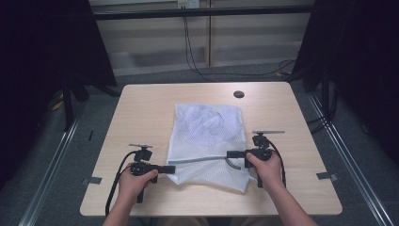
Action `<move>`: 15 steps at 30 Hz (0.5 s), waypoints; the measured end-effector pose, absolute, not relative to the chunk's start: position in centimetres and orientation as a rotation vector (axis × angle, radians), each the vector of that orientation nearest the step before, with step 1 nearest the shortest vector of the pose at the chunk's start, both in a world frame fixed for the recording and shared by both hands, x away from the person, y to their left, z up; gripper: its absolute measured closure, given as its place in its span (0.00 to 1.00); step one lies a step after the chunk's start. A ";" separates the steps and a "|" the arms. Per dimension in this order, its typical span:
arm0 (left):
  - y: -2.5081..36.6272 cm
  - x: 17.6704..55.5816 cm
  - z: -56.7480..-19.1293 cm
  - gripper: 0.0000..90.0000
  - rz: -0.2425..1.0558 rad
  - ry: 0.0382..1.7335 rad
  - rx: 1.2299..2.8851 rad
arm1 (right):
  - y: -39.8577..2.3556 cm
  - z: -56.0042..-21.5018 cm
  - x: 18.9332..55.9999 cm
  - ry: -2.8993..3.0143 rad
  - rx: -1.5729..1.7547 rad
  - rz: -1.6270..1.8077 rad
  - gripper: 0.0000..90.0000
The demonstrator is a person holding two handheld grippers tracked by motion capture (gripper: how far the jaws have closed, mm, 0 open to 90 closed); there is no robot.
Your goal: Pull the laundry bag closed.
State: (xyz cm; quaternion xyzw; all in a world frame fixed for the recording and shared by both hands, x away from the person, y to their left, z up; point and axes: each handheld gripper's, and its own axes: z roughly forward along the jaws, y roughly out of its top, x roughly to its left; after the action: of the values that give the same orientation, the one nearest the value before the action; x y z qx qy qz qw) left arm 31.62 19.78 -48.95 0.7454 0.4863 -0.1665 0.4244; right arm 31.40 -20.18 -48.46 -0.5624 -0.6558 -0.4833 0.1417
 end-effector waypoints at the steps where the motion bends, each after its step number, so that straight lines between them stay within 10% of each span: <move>1: 19.7 31.6 -49.0 0.98 -0.416 1.221 1.863 | -20.2 -48.4 31.4 -1.890 -1.627 -1.396 0.97; 15: 19.8 31.6 -49.0 0.98 -0.408 1.223 1.867 | -20.9 -48.4 31.4 -1.885 -1.647 -1.393 0.97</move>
State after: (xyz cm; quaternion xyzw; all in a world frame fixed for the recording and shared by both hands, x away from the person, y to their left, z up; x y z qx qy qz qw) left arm 31.61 19.76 -48.97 0.7457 0.4886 -0.1628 0.4227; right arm 31.42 -20.90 -48.42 -0.5694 -0.6517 -0.4817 0.1378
